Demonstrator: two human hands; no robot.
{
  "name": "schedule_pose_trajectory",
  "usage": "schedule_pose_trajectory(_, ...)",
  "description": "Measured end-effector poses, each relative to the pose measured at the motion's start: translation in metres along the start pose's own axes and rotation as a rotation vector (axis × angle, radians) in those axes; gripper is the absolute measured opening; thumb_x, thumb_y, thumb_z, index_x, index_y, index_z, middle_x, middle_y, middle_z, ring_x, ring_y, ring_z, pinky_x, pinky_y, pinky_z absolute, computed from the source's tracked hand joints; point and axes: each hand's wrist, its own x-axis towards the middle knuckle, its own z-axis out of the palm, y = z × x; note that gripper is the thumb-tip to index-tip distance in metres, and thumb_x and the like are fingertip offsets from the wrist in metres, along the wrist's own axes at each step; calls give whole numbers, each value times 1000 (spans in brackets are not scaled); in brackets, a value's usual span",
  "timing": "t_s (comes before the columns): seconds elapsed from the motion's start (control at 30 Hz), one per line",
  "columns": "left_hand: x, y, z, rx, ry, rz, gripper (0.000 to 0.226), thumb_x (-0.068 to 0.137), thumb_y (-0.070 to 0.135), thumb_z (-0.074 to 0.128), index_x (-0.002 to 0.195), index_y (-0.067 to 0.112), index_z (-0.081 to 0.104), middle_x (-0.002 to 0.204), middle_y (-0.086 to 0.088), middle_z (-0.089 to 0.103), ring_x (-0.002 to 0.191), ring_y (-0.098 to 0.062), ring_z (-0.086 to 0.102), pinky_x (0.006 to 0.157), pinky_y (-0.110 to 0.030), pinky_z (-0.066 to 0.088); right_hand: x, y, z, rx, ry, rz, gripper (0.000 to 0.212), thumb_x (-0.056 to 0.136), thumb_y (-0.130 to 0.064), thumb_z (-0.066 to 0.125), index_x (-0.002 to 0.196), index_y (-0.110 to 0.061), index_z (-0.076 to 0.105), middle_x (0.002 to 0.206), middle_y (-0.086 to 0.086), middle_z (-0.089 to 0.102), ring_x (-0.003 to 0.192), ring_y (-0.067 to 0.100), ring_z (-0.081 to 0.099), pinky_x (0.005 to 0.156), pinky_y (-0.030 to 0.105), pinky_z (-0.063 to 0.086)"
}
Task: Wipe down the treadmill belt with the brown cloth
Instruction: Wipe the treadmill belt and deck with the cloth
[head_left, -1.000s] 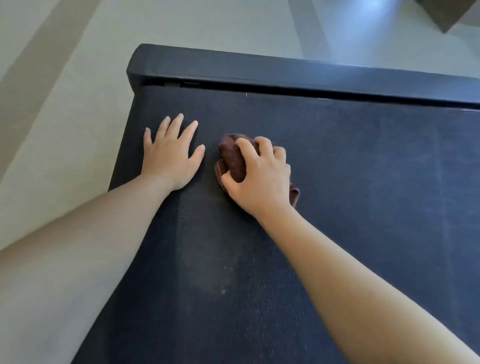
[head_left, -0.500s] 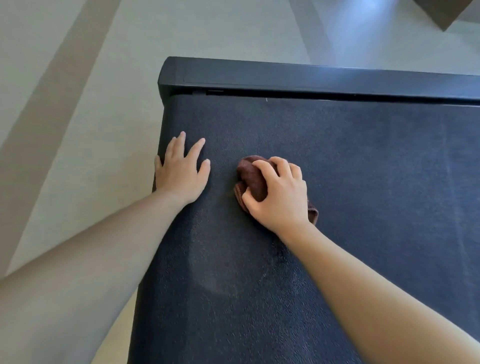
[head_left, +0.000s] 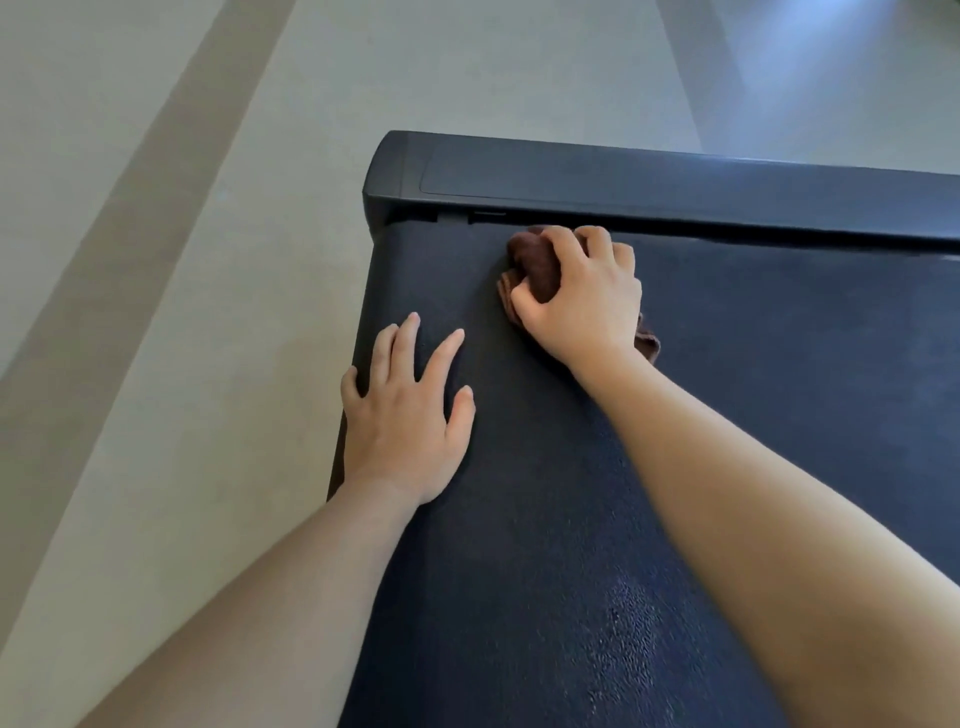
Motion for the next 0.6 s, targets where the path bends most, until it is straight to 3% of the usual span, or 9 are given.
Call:
schedule_pose_trajectory(0.3,1,-1,-1,-15,-8,2,54,92,46,29,144,39,19,157,-2,8,144,-21,3,109,-53,21,-2,0,-10,-12,-69,-10,58,78,-55,53,130,-29,46,132,8,44,115,38,41,87,50,42)
schedule_pose_trajectory(0.6,1,-3,-2,-102,4,12,50,94,43,35,144,38,26,158,-2,10,145,-20,3,109,-52,17,-109,-9,-35,-20,-40,-51,56,74,-59,43,121,-30,49,127,5,50,109,38,46,80,49,47)
